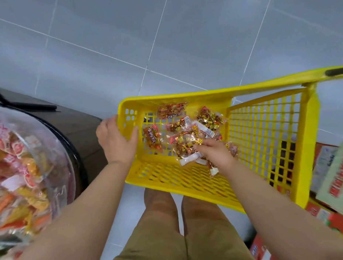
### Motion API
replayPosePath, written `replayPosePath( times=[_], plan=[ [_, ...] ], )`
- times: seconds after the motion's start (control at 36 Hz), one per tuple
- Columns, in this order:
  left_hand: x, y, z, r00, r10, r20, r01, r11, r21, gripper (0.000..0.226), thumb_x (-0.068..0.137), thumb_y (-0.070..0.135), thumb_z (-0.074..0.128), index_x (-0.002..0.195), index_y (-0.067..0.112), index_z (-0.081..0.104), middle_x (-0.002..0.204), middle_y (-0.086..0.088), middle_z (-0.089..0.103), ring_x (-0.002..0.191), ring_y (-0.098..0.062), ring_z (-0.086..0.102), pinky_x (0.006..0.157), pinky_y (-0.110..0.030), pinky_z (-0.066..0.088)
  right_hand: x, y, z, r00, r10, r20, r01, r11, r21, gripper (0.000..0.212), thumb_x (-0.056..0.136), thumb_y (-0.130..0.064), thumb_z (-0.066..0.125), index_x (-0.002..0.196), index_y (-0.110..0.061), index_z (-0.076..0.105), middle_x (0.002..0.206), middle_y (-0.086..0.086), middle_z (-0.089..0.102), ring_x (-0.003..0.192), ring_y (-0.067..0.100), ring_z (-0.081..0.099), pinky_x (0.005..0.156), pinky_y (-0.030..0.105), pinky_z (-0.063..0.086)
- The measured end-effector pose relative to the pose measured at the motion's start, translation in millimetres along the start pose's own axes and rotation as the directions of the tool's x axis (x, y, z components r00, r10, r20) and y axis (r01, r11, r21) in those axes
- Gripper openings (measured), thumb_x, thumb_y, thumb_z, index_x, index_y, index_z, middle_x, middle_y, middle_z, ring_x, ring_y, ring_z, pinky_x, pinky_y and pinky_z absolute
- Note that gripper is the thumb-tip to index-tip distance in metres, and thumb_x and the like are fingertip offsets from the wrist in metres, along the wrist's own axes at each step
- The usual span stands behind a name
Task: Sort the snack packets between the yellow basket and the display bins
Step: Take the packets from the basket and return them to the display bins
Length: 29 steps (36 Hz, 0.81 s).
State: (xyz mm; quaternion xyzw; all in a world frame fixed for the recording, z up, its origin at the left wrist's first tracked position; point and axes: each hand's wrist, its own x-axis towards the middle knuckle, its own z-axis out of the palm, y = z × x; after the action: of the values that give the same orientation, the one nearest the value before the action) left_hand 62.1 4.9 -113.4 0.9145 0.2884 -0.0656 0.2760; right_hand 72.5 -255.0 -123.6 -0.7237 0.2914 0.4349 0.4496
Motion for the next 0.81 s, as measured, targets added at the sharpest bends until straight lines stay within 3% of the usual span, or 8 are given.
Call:
replayPosePath(
  times=[0.08, 0.11, 0.22, 0.31, 0.39, 0.5, 0.64, 0.81],
  plan=[
    [-24.7, 27.5, 2.6, 0.981, 0.186, 0.060, -0.173, 0.970, -0.171, 0.058, 0.078, 0.040, 0.070, 0.125, 0.010, 0.054, 0.115, -0.010, 0.053, 0.113, -0.023, 0.044, 0.099, -0.032, 0.034, -19.8, -0.6, -6.7, 0.995, 0.006, 0.104, -0.039, 0.948, 0.315, 0.025, 0.084, -0.019, 0.068, 0.065, -0.013, 0.054, 0.125, 0.002, 0.032, 0.075, -0.001, 0.062, 0.066, 0.027, 0.053],
    [-31.1, 37.0, 5.2, 0.971, 0.156, 0.183, -0.094, 0.947, -0.306, 0.057, 0.078, 0.041, 0.071, 0.127, 0.018, 0.052, 0.110, -0.001, 0.054, 0.108, -0.012, 0.049, 0.093, -0.023, 0.039, -23.8, 1.1, -7.4, 0.991, 0.014, 0.136, -0.067, 0.916, 0.395, 0.019, 0.083, -0.019, 0.069, 0.067, -0.016, 0.061, 0.084, -0.009, 0.048, 0.082, 0.005, 0.062, 0.076, 0.032, 0.055],
    [-45.2, 67.2, 21.7, 0.627, -0.163, 0.761, 0.638, 0.668, -0.382, 0.051, 0.078, 0.035, 0.076, 0.119, 0.034, 0.046, 0.108, 0.011, 0.058, 0.095, -0.002, 0.056, 0.072, -0.022, 0.044, -35.8, 7.0, -2.4, 0.984, 0.010, 0.176, -0.095, 0.871, 0.482, 0.008, 0.075, -0.025, 0.074, 0.080, -0.020, 0.069, 0.084, -0.006, 0.058, 0.084, 0.011, 0.053, 0.074, 0.027, 0.044],
    [-50.3, 66.3, 38.5, 0.477, -0.236, 0.846, 0.807, 0.498, -0.316, 0.034, 0.077, 0.023, 0.078, 0.097, 0.030, 0.052, 0.107, 0.007, 0.067, 0.098, -0.010, 0.062, 0.093, -0.041, 0.045, -33.5, 10.1, 0.4, 0.986, 0.018, 0.164, -0.088, 0.899, 0.430, 0.035, 0.067, -0.048, 0.071, 0.092, -0.023, 0.069, 0.097, -0.008, 0.063, 0.091, 0.010, 0.057, 0.079, 0.027, 0.048],
    [-50.0, 61.3, 50.1, 0.474, -0.289, 0.832, 0.834, 0.450, -0.319, 0.031, 0.077, 0.021, 0.079, 0.094, 0.029, 0.054, 0.107, -0.001, 0.071, 0.101, -0.021, 0.066, 0.098, -0.047, 0.046, -13.9, 20.5, -7.2, 0.998, 0.046, -0.043, -0.034, 0.969, 0.246, 0.050, 0.086, -0.056, 0.053, 0.121, -0.022, 0.061, 0.116, -0.010, 0.057, 0.107, 0.010, 0.052, 0.095, 0.032, 0.042],
    [-45.2, 52.4, 60.1, 0.503, -0.349, 0.791, 0.831, 0.447, -0.331, 0.026, 0.081, 0.018, 0.075, 0.105, 0.016, 0.064, 0.100, -0.007, 0.074, 0.087, -0.021, 0.071, 0.073, -0.033, 0.056, 20.9, 49.4, -32.2, 0.905, -0.002, -0.425, -0.134, 0.948, -0.289, 0.033, 0.088, -0.030, 0.059, 0.118, -0.017, 0.063, 0.122, 0.009, 0.061, 0.113, 0.024, 0.054, 0.096, 0.035, 0.043],
    [-41.2, 38.9, 62.3, 0.529, -0.410, 0.743, 0.828, 0.442, -0.345, 0.030, 0.087, 0.014, 0.069, 0.116, 0.012, 0.063, 0.104, -0.008, 0.072, 0.095, -0.025, 0.069, 0.088, -0.043, 0.054, 40.0, 67.6, -24.8, 0.926, 0.095, -0.365, -0.303, 0.762, -0.572, 0.086, 0.078, -0.049, 0.068, 0.141, -0.004, 0.031, 0.144, 0.020, 0.028, 0.135, 0.034, 0.020, 0.112, 0.040, 0.020],
    [-42.5, 27.8, 61.0, 0.535, -0.439, 0.722, 0.831, 0.427, -0.356, 0.031, 0.089, 0.010, 0.065, 0.119, 0.015, 0.059, 0.111, -0.010, 0.069, 0.101, -0.028, 0.066, 0.093, -0.049, 0.051, 45.1, 68.2, -11.2, 0.907, 0.152, -0.393, -0.389, 0.658, -0.645, 0.123, 0.060, -0.069, 0.072, 0.145, -0.003, 0.012, 0.146, 0.019, 0.024, 0.134, 0.038, 0.022, 0.108, 0.043, 0.026]
  ],
)
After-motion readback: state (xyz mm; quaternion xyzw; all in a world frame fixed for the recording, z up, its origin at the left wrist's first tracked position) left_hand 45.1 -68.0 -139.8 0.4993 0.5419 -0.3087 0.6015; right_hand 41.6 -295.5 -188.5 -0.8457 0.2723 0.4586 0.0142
